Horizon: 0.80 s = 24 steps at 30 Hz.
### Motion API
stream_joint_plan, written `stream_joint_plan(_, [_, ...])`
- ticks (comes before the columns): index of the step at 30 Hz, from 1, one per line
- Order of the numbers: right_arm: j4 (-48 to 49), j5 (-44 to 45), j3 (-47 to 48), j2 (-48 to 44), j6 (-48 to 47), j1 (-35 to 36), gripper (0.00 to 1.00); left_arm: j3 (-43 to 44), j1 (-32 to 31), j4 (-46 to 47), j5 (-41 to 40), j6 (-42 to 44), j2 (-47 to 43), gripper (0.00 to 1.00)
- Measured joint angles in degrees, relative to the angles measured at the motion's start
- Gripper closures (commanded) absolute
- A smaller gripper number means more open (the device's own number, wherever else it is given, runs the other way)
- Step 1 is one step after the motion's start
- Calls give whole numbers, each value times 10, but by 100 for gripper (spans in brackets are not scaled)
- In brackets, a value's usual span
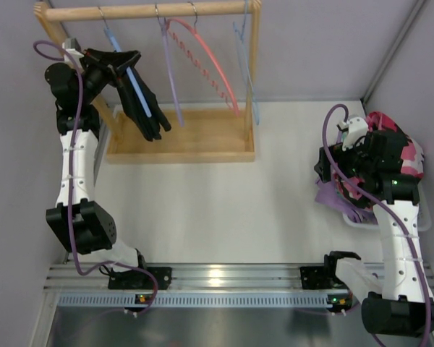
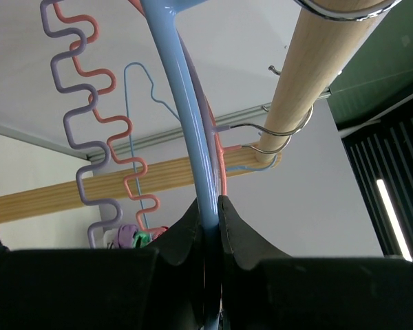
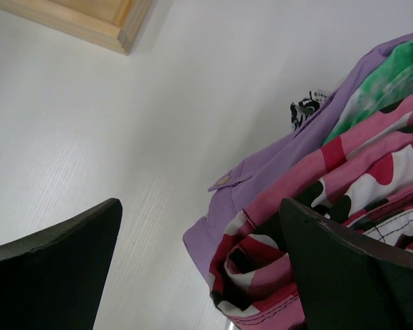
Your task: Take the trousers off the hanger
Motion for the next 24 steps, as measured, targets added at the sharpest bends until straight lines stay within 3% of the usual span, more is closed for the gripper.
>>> stream_joint_plan(15, [2, -7, 1, -5, 0, 0, 1, 105, 0, -50, 3, -42, 8, 100])
stream_joint_plan(24, [7, -64, 31, -13, -10, 1, 1, -51, 0, -40, 15, -45, -123, 100])
